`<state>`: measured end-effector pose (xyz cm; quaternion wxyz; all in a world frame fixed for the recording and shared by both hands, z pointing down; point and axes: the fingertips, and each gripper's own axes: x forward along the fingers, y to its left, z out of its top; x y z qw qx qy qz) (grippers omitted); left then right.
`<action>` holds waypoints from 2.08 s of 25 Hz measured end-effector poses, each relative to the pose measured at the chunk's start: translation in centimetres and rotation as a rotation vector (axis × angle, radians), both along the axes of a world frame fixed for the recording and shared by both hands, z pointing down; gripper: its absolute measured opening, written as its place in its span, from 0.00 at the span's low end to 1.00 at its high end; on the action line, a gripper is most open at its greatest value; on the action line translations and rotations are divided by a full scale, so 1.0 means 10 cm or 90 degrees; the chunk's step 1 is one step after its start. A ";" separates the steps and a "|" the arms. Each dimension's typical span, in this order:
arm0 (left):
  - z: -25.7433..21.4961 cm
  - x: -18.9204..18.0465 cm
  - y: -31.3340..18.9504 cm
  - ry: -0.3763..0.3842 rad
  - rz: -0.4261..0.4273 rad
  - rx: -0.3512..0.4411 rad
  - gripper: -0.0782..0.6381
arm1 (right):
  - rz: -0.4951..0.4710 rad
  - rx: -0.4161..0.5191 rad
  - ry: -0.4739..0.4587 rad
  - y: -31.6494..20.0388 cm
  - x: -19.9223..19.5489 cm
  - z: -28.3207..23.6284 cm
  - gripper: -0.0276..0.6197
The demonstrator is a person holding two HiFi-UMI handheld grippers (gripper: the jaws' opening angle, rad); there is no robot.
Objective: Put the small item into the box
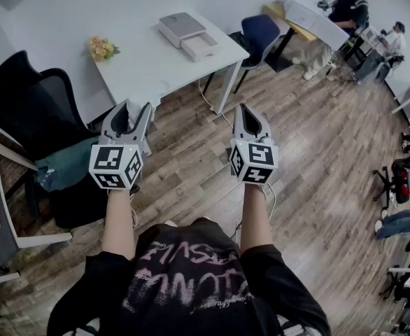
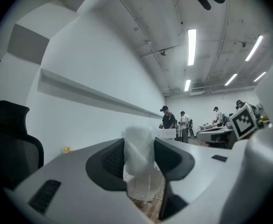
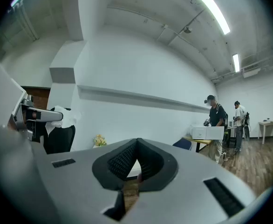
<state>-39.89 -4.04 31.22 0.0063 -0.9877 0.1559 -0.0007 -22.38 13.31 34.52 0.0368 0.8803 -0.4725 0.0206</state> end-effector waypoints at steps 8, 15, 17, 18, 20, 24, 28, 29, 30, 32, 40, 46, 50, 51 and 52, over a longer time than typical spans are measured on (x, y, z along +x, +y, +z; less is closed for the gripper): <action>-0.03 0.04 0.07 -0.002 0.008 0.003 0.35 | 0.000 0.006 0.001 0.06 -0.01 -0.04 0.06; -0.06 0.02 0.07 -0.002 0.012 0.009 0.35 | 0.001 0.014 0.009 0.07 -0.04 -0.07 0.06; -0.05 0.01 0.10 -0.002 0.015 0.011 0.35 | 0.000 0.019 0.007 0.09 -0.06 -0.07 0.06; -0.04 0.01 0.11 -0.002 0.017 0.011 0.35 | 0.000 0.021 0.007 0.10 -0.07 -0.07 0.06; -0.04 0.01 0.13 -0.001 0.020 0.011 0.35 | 0.000 0.022 0.008 0.12 -0.08 -0.07 0.06; -0.02 0.03 0.14 -0.002 0.025 0.007 0.35 | 0.001 0.017 -0.001 0.13 -0.08 -0.01 0.06; -0.01 0.07 0.13 -0.003 0.025 0.006 0.35 | -0.001 0.017 0.002 0.12 -0.05 -0.01 0.06; -0.01 0.08 0.12 -0.004 0.024 0.005 0.35 | -0.002 0.016 0.003 0.11 -0.03 -0.02 0.06; 0.00 0.10 0.11 -0.005 0.023 0.004 0.35 | -0.003 0.016 0.001 0.09 -0.01 -0.02 0.06; 0.01 0.16 0.10 -0.007 0.021 0.005 0.35 | -0.007 0.014 -0.006 0.06 0.05 -0.02 0.06; 0.04 0.46 -0.09 -0.012 0.014 0.004 0.35 | -0.023 0.019 -0.012 -0.22 0.38 -0.02 0.06; 0.18 0.82 -0.30 -0.026 0.001 -0.013 0.35 | -0.029 0.003 -0.014 -0.41 0.79 0.09 0.06; 0.24 1.12 -0.46 -0.029 -0.012 -0.019 0.35 | -0.040 -0.003 -0.012 -0.60 1.12 0.14 0.06; 0.25 1.20 -0.49 -0.030 -0.013 -0.019 0.35 | -0.041 0.000 -0.015 -0.63 1.20 0.14 0.06; 0.26 1.28 -0.52 -0.030 -0.013 -0.020 0.35 | -0.042 0.004 -0.018 -0.66 1.29 0.14 0.06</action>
